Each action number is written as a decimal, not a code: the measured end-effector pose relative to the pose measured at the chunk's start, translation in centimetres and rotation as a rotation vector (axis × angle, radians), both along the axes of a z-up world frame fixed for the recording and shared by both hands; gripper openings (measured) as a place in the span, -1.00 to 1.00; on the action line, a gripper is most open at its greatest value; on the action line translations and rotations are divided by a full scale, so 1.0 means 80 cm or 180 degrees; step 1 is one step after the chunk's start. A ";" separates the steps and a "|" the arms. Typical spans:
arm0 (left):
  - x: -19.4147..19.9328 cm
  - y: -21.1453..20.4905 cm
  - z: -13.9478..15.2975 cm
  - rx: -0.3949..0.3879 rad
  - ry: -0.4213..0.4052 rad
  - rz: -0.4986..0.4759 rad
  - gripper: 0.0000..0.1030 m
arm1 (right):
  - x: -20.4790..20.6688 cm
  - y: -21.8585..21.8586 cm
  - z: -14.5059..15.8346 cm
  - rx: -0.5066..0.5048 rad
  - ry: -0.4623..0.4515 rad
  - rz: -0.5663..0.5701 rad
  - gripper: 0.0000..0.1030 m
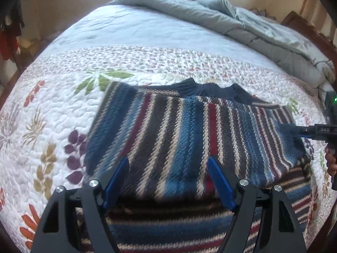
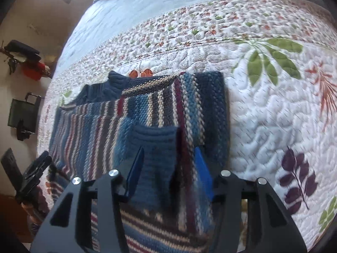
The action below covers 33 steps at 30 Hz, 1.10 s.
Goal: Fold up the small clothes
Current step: 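Lower the hem onto the folded sweater and open the right tool, then grasp the ribbed sweater hem with both tools, side by side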
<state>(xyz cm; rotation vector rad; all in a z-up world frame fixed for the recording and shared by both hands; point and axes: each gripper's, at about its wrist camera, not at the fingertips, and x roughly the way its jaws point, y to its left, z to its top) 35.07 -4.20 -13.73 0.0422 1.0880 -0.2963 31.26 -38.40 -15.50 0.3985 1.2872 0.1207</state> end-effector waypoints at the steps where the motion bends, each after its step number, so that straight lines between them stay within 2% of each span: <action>1: 0.004 -0.005 -0.005 0.0062 0.0020 -0.0001 0.51 | 0.003 0.005 -0.001 -0.0033 -0.0004 0.0021 -0.44; 2: 0.006 -0.007 -0.007 0.0099 0.0026 0.0003 0.51 | 0.006 0.010 -0.002 -0.0081 -0.0025 0.0036 -0.60; 5: 0.011 -0.008 -0.017 0.0146 0.0060 0.0029 0.51 | 0.010 0.015 0.003 -0.0166 -0.0147 0.0149 -0.76; 7: 0.013 -0.006 -0.023 0.0138 0.0084 0.0051 0.51 | 0.008 0.022 0.017 -0.0298 -0.0280 0.0259 -0.77; 12: 0.018 0.009 -0.043 0.0241 0.0113 0.0208 0.52 | 0.000 0.019 0.051 -0.0492 -0.0632 0.0206 -0.90; 13: 0.021 0.014 -0.048 0.0248 0.0133 0.0271 0.54 | 0.002 0.018 0.049 -0.0487 -0.0626 0.0161 -0.90; 16: 0.030 0.021 -0.065 0.0215 0.0249 0.0301 0.58 | 0.009 0.014 0.023 -0.0419 -0.0374 0.0055 -0.89; 18: 0.028 0.022 -0.061 0.0236 0.0231 0.0287 0.58 | 0.001 0.016 0.018 -0.0416 -0.0373 0.0052 -0.85; 19: 0.023 0.021 -0.056 0.0295 0.0203 0.0268 0.55 | -0.008 0.014 0.021 -0.0428 -0.0395 0.0030 -0.75; 21: 0.010 0.025 -0.046 0.0345 0.0138 0.0222 0.55 | -0.025 0.008 0.030 -0.0404 -0.0467 -0.0069 -0.70; 23: -0.010 0.035 -0.032 0.0335 0.0064 0.0155 0.55 | -0.052 -0.005 0.039 -0.0220 -0.0508 -0.0129 -0.50; 24: -0.018 0.040 -0.027 0.0355 0.0024 0.0146 0.56 | -0.063 -0.009 0.041 -0.0179 -0.0508 -0.0152 -0.48; 28: -0.051 0.076 -0.018 0.0511 -0.0095 0.0260 0.58 | -0.115 -0.012 0.035 -0.0184 -0.0426 -0.0037 -0.16; 31: -0.067 0.096 -0.026 0.0640 -0.0082 0.0371 0.58 | -0.139 -0.001 0.016 -0.0296 -0.0236 0.0080 -0.16; 33: -0.076 0.100 -0.033 0.0610 -0.0028 0.0411 0.58 | -0.145 0.010 0.002 -0.0451 -0.0126 0.0134 -0.16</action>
